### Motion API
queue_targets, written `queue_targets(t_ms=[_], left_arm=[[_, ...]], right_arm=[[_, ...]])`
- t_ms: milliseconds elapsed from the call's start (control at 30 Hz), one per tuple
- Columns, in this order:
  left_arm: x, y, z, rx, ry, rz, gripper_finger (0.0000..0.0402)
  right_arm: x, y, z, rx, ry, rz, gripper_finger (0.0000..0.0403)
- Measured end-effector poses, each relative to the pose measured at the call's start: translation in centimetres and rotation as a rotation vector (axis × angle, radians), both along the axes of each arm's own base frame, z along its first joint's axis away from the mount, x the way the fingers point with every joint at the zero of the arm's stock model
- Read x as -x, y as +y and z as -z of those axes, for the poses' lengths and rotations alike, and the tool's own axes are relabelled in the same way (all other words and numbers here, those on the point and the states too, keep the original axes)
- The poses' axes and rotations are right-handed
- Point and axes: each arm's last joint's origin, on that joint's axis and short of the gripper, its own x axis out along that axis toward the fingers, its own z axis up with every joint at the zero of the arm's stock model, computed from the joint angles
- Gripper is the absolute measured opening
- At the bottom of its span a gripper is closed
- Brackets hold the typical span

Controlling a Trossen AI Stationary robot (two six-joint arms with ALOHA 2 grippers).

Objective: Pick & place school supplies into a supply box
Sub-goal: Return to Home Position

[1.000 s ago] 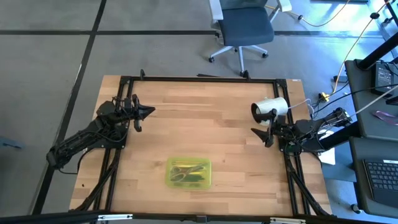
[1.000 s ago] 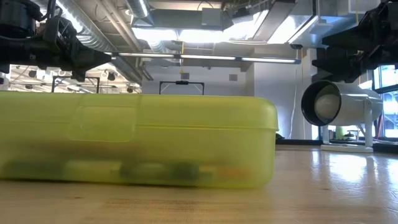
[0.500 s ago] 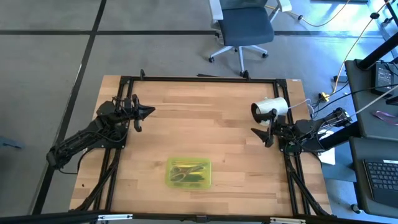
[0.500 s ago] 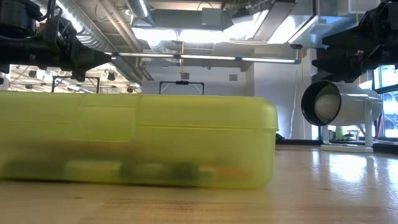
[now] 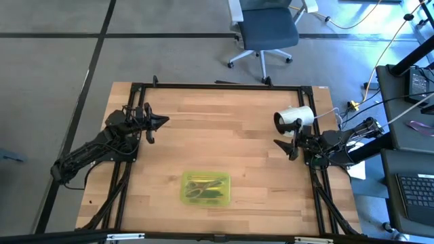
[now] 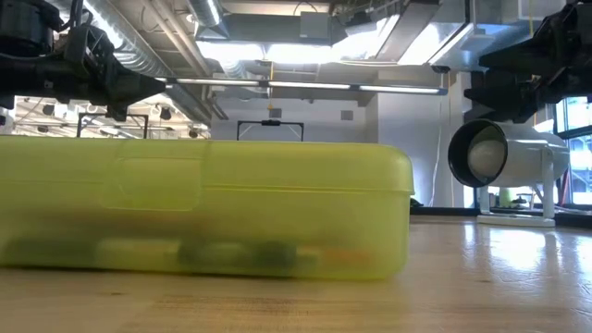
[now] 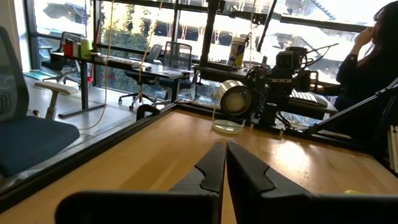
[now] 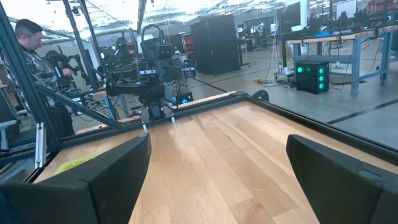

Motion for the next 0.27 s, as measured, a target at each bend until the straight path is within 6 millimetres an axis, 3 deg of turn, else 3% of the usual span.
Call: queue_targets(t_ms=[267], left_arm=[[0.0, 0.0, 0.0, 0.0, 0.0, 0.0, 0.0009]], right_arm=[[0.0, 0.0, 0.0, 0.0, 0.0, 0.0, 0.0376]])
